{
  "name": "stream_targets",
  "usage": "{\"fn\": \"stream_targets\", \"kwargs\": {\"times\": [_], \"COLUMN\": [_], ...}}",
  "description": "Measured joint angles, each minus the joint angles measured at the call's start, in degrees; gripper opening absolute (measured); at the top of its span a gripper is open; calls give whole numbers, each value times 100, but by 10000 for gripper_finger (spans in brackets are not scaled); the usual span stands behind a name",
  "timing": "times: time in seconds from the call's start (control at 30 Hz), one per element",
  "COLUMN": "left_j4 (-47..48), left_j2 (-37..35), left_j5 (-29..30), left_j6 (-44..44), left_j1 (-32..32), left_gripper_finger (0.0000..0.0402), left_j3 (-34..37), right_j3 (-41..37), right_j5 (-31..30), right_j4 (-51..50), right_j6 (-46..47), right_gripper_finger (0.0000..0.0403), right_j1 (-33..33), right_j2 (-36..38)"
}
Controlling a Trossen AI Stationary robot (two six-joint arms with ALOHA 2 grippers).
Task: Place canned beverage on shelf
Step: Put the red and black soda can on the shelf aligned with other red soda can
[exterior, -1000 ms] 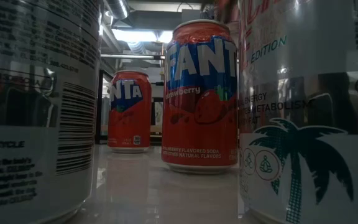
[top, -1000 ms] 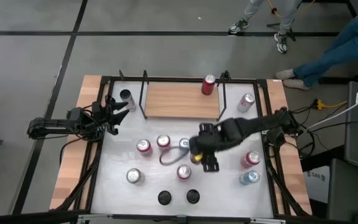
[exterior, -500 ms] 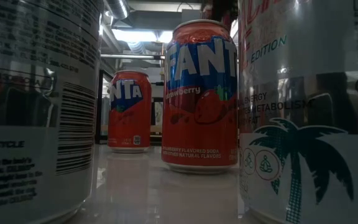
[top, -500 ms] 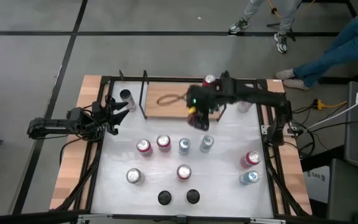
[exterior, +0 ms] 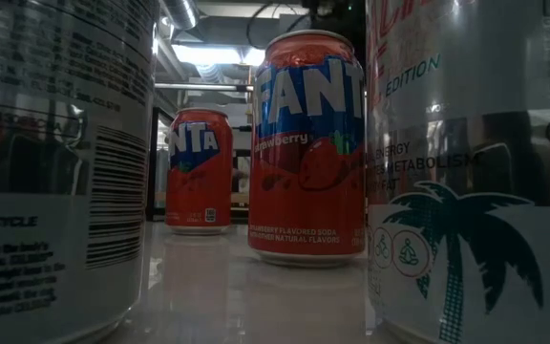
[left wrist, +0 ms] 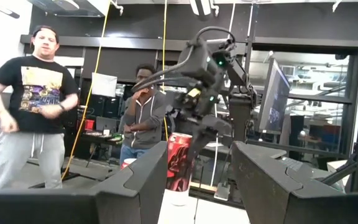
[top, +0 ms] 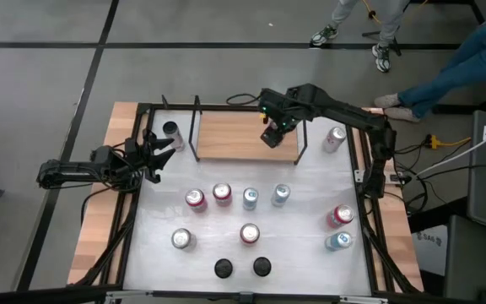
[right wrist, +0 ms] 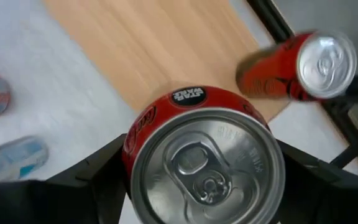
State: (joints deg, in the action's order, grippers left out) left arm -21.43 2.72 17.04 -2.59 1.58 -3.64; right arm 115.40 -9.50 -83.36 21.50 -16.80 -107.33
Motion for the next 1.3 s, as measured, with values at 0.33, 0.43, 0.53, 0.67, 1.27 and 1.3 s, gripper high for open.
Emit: {"fn": "stream_targets", "kwargs": {"times": [0.33,0.43,0.53,0.67,1.27,1.3], "left_j4": [2,2,1,2,2,0], "left_j2": [0,0,0,0,2,1], "left_j5": [2,2,1,2,-22,-22], "left_j6": [1,0,2,2,7,4], "left_j1": [0,0,-1,-2,-1,-1], "left_gripper_finger": [174,174,174,174,174,174], "left_j3": [0,0,0,0,0,0], "right_j3": [-797,-1001,-1157,-1215,-1214,-1214], "right_j5": [-39,-39,-43,-63,-34,-46], "right_j4": [432,433,428,481,591,609], "right_j6": [1363,1647,1866,2042,2516,2516], "right_gripper_finger": [296,296,296,296,296,296], "right_j1": [-138,-215,-286,-372,-851,-868], "right_j2": [-8,-7,-8,-7,-142,-151]}}
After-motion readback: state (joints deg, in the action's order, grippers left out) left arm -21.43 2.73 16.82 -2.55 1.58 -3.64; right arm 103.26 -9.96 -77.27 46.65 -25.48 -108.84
